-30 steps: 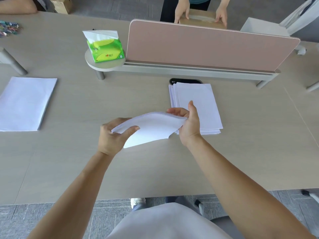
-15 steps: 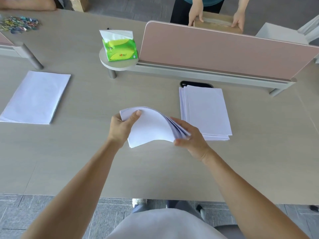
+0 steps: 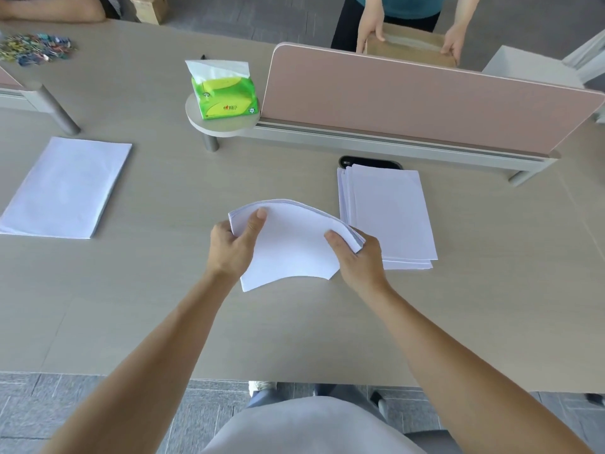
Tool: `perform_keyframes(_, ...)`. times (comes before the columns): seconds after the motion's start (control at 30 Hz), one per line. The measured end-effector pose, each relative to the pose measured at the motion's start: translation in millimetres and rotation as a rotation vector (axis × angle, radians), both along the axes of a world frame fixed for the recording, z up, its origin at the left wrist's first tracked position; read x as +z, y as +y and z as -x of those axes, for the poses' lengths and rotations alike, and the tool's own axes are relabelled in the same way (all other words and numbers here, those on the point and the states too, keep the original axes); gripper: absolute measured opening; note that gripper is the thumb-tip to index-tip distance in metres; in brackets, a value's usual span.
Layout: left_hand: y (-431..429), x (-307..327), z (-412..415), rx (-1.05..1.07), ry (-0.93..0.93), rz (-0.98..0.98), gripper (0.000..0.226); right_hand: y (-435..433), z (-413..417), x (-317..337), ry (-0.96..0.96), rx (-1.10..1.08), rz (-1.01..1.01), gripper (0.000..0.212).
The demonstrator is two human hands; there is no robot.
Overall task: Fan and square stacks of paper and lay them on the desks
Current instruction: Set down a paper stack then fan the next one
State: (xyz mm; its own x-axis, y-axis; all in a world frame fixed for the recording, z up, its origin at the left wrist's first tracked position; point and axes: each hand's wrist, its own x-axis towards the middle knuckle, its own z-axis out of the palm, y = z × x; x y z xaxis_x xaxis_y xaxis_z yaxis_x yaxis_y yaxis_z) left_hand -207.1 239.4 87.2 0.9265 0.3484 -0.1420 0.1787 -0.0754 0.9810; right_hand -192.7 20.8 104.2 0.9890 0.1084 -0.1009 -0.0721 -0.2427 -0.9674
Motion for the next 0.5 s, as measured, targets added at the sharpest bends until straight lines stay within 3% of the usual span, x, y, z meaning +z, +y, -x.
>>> perform_keyframes(0.1, 4, 2, 5, 0.002, -0.072, -0.036, 0.093, -1, 0, 4, 0.061, -0.058, -0.136, 0.022)
perform_keyframes(0.23, 21, -4, 21, -0.135, -0.077, 0.043, 0.044, -10, 9, -13, 0.116, 0.027, -0.104, 0.022)
perform_keyframes(0.33, 29, -19, 33, -0.129, -0.062, 0.176, 0.048, -14, 10, -25, 0.197, 0.033, -0.023, 0.056)
perform_keyframes(0.37, 28, -21, 36, -0.114, -0.061, 0.207, 0.047, -12, 10, -26, 0.203, 0.041, -0.021, 0.058)
perform_keyframes(0.43, 24, -23, 38, -0.101, -0.061, 0.207, 0.043, -4, 11, -23, 0.236, 0.056, -0.075, 0.028)
perform_keyframes(0.5, 19, -23, 41, -0.088, -0.097, 0.168, 0.043, 5, 13, -23, 0.265, 0.006, -0.114, 0.072)
